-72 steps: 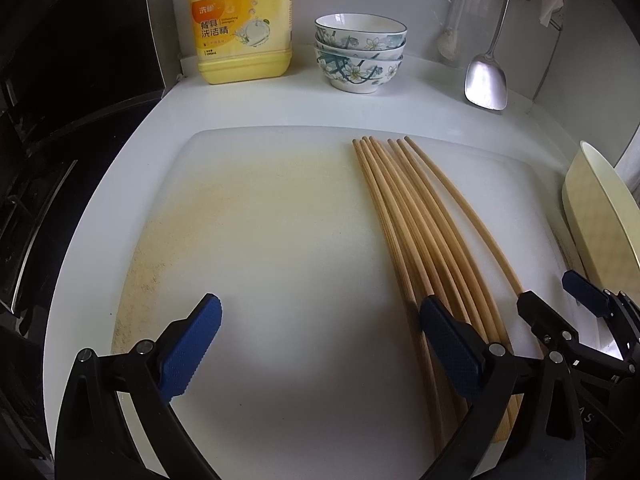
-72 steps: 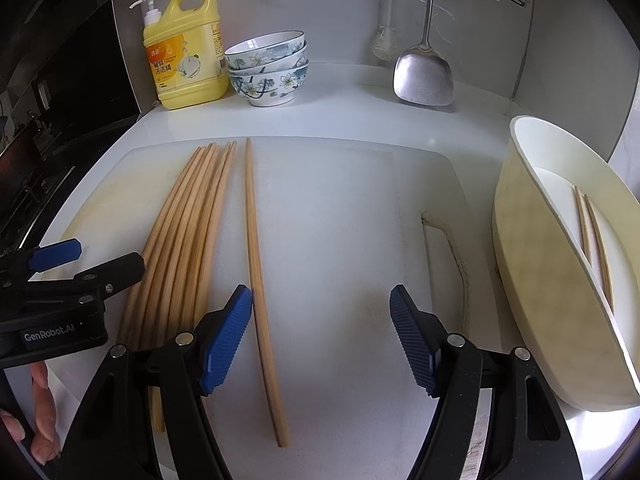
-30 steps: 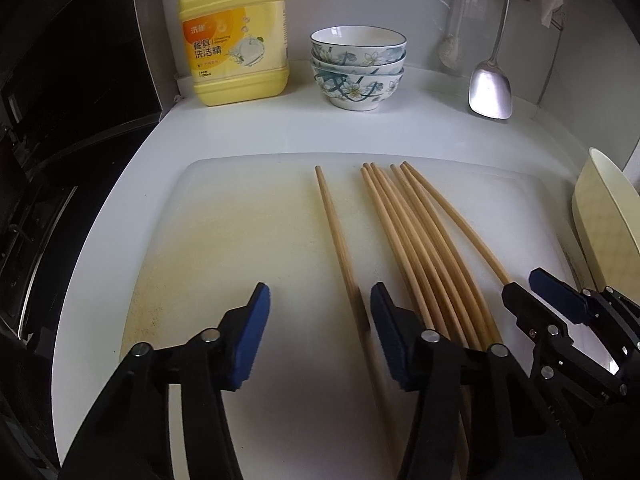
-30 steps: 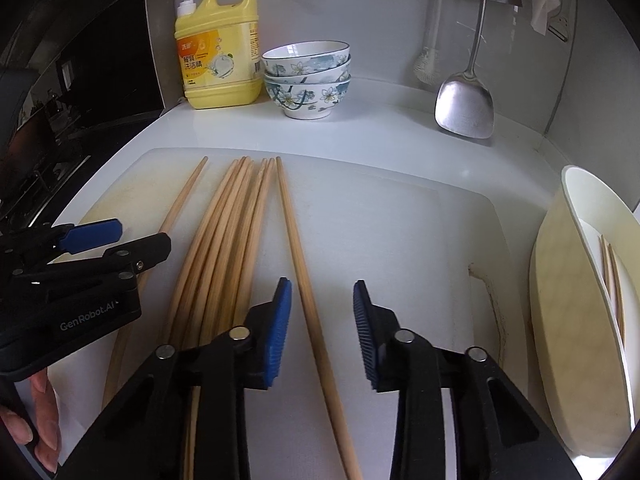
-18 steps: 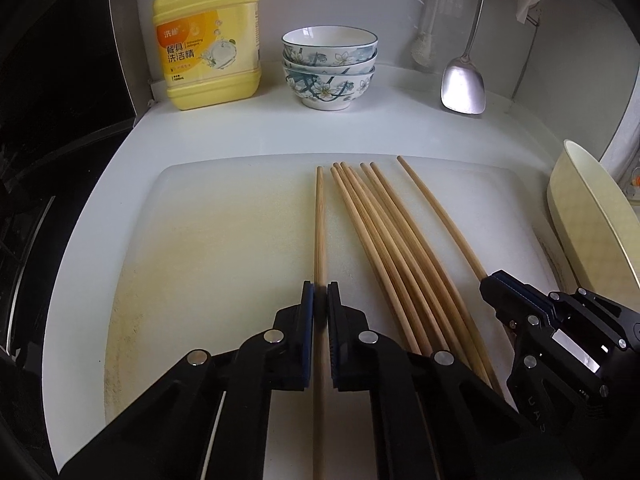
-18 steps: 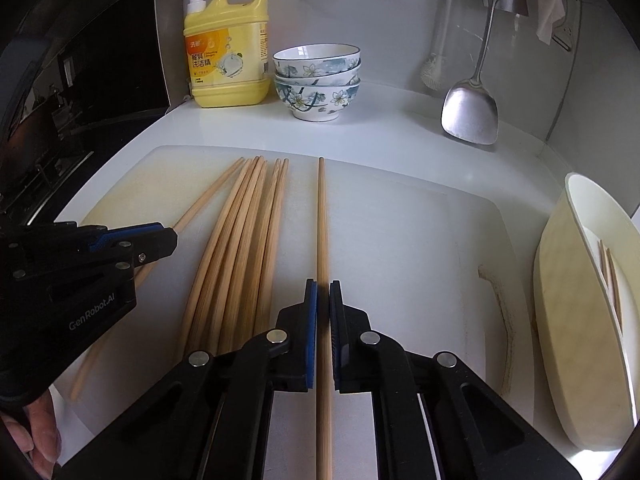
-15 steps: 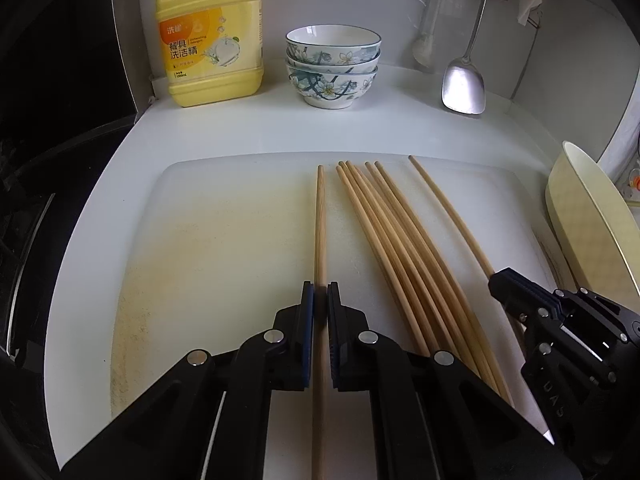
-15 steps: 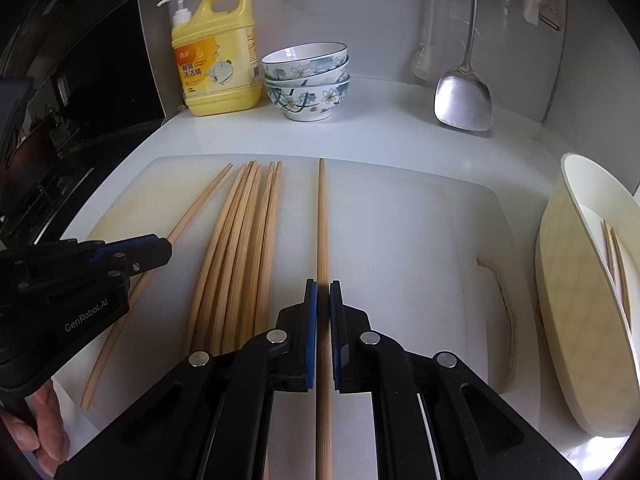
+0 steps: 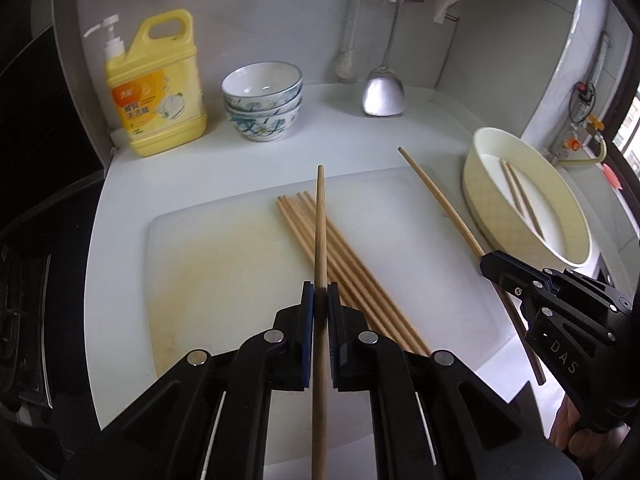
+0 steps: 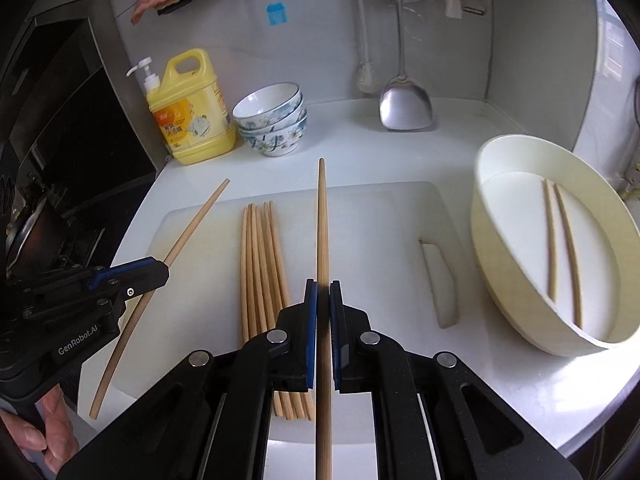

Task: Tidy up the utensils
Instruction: 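Lift and carry both held chopsticks toward the cream basin, then lower both held chopsticks into the cream basin and open both tools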

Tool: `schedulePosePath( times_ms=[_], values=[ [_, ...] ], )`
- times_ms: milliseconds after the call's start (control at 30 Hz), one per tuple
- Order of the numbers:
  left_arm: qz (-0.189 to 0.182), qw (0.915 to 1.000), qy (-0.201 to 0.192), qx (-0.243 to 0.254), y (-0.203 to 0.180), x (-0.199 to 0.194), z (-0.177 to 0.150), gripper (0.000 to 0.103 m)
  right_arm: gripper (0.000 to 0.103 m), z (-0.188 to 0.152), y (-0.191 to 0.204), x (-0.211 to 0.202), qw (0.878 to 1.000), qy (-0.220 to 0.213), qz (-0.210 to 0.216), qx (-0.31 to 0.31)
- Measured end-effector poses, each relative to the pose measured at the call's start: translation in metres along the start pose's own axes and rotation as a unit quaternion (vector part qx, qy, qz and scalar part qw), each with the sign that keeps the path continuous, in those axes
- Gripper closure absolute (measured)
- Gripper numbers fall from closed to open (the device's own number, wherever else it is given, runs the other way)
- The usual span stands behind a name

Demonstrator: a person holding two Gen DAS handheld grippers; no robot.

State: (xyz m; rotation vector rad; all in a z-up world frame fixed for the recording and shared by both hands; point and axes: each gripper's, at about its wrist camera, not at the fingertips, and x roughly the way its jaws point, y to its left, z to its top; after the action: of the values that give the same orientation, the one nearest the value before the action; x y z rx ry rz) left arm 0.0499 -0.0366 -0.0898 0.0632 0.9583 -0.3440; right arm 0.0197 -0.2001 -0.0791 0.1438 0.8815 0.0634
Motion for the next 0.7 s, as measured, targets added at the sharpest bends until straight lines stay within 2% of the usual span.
schedulePosePath(
  times_ms=[200,367,567,700],
  values=[
    [-0.063,0.9964,-0.024,0.052,-0.06,-0.014,0.04,0.096,0.097,0.012,-0.054,-0.049,0.996,-0.033,-0.061,0.053],
    [-0.119,0.9889,-0.028,0.085,-0.127,-0.002,0.074,0.096,0.097,0.022,-0.12,-0.076,0.989,-0.058,-0.103,0.091],
    [-0.153,0.983,-0.012,0.101,-0.208,0.037,0.109,0.096,0.097,0.035,-0.202,-0.058,0.985,-0.048,-0.112,0.119],
    [-0.156,0.9814,0.011,0.112,-0.251,0.074,0.125,0.096,0.097,0.04,-0.246,-0.035,0.983,-0.033,-0.104,0.147]
  ],
)
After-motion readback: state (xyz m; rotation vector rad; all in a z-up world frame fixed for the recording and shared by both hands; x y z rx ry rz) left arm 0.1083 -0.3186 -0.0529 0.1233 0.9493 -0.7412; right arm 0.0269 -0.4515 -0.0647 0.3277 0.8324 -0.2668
